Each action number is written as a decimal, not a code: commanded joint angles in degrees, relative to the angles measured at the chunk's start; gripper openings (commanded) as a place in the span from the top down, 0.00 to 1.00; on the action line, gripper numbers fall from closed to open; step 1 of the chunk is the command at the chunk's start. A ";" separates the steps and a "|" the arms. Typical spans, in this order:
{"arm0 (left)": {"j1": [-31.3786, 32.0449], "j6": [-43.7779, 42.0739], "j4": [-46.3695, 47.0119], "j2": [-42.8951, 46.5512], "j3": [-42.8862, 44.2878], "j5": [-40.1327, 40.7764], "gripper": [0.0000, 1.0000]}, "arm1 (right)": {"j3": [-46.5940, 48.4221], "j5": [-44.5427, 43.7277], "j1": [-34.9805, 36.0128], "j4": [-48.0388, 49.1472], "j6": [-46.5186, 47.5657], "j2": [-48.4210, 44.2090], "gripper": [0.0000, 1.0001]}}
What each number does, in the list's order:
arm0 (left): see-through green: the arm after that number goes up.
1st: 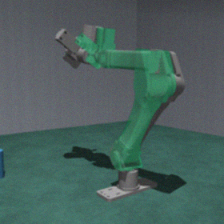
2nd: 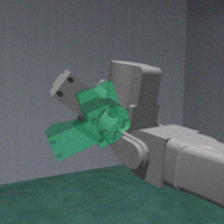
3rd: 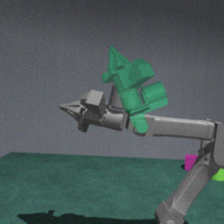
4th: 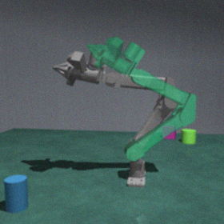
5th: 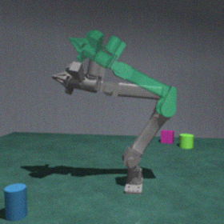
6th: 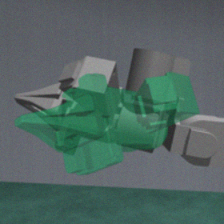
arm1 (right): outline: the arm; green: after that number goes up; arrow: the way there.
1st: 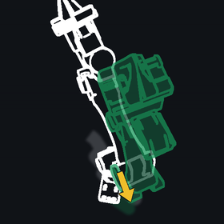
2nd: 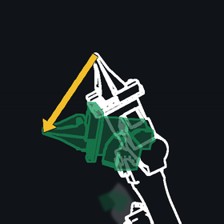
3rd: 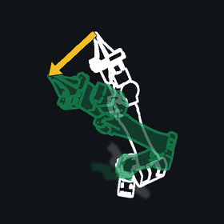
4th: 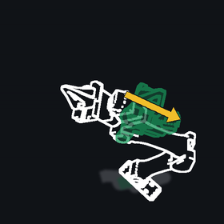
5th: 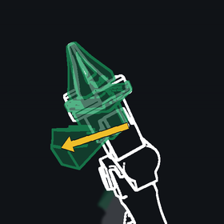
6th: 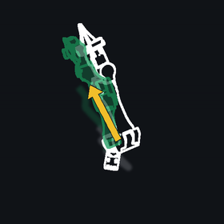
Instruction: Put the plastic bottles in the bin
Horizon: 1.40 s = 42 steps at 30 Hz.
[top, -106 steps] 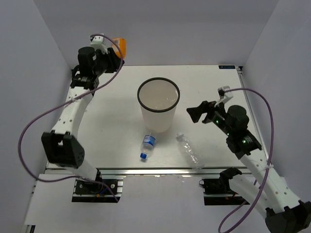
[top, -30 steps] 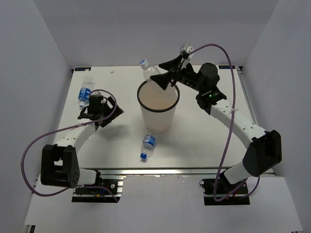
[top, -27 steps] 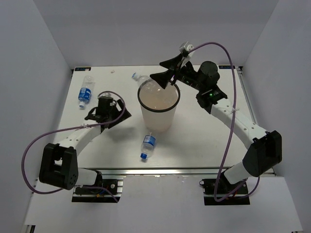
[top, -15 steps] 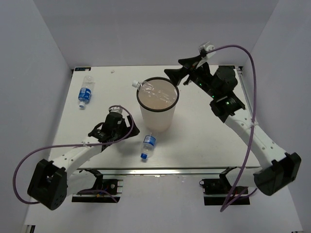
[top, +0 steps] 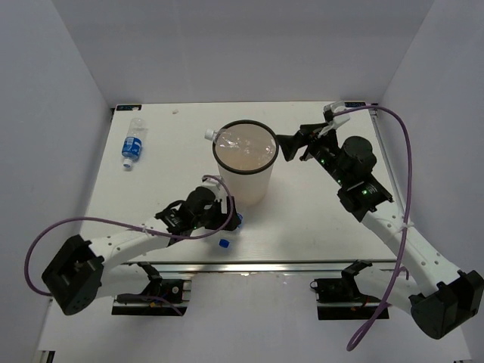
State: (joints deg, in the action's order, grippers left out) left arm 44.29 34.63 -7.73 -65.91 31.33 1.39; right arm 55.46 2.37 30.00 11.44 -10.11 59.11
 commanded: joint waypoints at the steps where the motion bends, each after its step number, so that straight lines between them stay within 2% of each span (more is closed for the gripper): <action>1: 3.25 -1.85 -0.97 -4.21 2.68 6.69 0.02 | -2.28 -4.30 -0.29 0.60 0.00 -3.03 0.11; 4: 5.09 -1.59 -2.29 -9.49 4.52 8.98 0.03 | -3.86 -5.97 -0.47 0.51 -0.26 -4.62 0.11; 5: 5.62 -1.59 -2.99 -10.63 5.57 9.24 0.08 | -4.13 -6.58 -0.55 0.42 -0.18 -5.32 0.11; 6: 5.98 -1.41 -3.43 -11.86 6.19 9.68 0.25 | -4.31 -6.76 -0.64 0.34 -0.26 -5.58 0.11; 10: 9.57 -0.80 -5.71 -9.34 7.34 11.09 0.57 | -4.48 -6.85 -0.73 -0.81 -0.09 -6.73 0.11; 14: 12.22 0.08 -8.26 -2.22 7.69 13.46 0.71 | -5.54 -7.29 -0.82 -1.16 0.18 -8.13 0.11; 21: 13.89 -2.55 -12.66 6.58 11.73 11.98 0.80 | -7.12 -7.91 -1.08 -1.34 1.14 -9.72 0.11; 30: 14.33 -8.88 -11.52 12.21 19.64 1.53 0.80 | -6.51 -6.86 -1.43 -2.39 1.67 -9.63 0.11; 35: 14.33 -12.13 -10.56 12.56 24.47 1.51 0.80 | -5.89 -5.71 -1.61 -2.83 2.02 -8.84 0.11; 36: 14.33 -12.31 -10.21 12.56 25.87 2.47 0.80 | -5.80 -5.71 -1.61 -2.92 1.94 -8.66 0.11; 37: 14.33 -12.48 -9.42 12.65 26.49 6.66 0.77 | -5.80 -5.71 -1.70 -2.92 2.02 -8.58 0.11; 42: 14.33 -13.27 -3.89 9.67 29.92 26.27 0.77 | -4.93 -5.62 -2.05 -3.79 1.93 -7.61 0.11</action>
State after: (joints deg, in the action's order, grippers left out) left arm 58.48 23.16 -16.05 -54.92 58.13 14.50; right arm 48.84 -3.57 28.42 7.25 -8.69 51.31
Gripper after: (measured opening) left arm 0.584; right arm 0.894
